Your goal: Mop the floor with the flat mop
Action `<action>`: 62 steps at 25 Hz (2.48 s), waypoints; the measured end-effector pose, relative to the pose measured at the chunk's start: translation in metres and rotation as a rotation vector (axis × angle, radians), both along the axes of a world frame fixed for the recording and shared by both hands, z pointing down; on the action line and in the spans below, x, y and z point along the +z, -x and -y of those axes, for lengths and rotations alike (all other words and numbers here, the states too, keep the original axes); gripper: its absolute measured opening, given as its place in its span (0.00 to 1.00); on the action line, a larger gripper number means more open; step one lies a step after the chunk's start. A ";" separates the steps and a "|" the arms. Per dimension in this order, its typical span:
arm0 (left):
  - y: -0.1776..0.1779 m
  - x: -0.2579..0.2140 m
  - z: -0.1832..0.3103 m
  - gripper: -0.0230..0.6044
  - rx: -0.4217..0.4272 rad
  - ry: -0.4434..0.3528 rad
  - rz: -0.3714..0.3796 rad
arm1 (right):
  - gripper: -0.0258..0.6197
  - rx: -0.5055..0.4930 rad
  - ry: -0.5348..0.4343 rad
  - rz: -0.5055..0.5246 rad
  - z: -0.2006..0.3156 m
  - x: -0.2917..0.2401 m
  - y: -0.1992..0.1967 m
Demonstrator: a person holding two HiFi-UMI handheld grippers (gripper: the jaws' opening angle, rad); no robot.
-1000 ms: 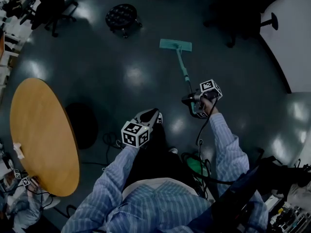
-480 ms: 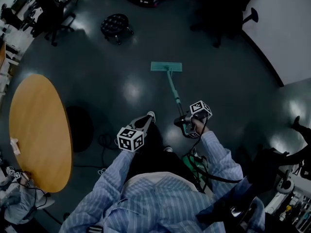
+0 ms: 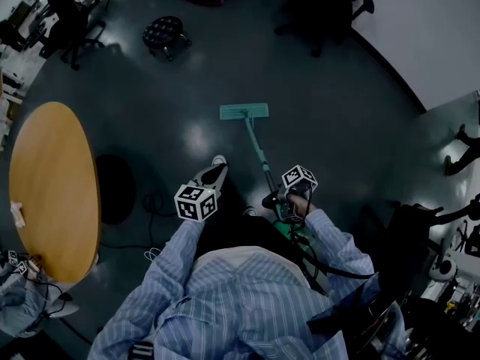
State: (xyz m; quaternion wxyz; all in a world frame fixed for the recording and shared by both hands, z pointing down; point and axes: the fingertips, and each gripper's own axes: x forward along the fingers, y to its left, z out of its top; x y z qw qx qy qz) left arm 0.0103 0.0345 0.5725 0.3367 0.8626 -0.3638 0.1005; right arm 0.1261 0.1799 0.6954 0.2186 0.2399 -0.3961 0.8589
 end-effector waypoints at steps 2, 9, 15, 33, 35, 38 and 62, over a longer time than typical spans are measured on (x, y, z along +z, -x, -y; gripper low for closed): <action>-0.006 0.000 -0.019 0.06 0.006 0.000 -0.006 | 0.06 -0.024 0.014 -0.004 -0.032 0.000 -0.011; -0.006 0.000 -0.062 0.06 0.034 -0.021 0.002 | 0.06 -0.067 0.020 -0.019 -0.101 -0.011 -0.033; -0.008 -0.020 -0.082 0.06 0.050 -0.046 -0.002 | 0.07 -0.030 0.034 0.000 -0.142 -0.046 -0.041; -0.006 -0.018 -0.119 0.06 0.075 -0.053 -0.012 | 0.07 0.002 0.045 0.047 -0.215 -0.067 -0.064; -0.006 -0.018 -0.119 0.06 0.076 -0.055 -0.011 | 0.07 0.001 0.052 0.042 -0.216 -0.069 -0.063; -0.006 -0.021 -0.120 0.06 0.076 -0.060 -0.010 | 0.07 0.002 0.049 0.040 -0.216 -0.070 -0.063; -0.003 -0.026 -0.121 0.06 0.057 -0.076 -0.031 | 0.07 -0.042 0.046 0.021 -0.214 -0.077 -0.059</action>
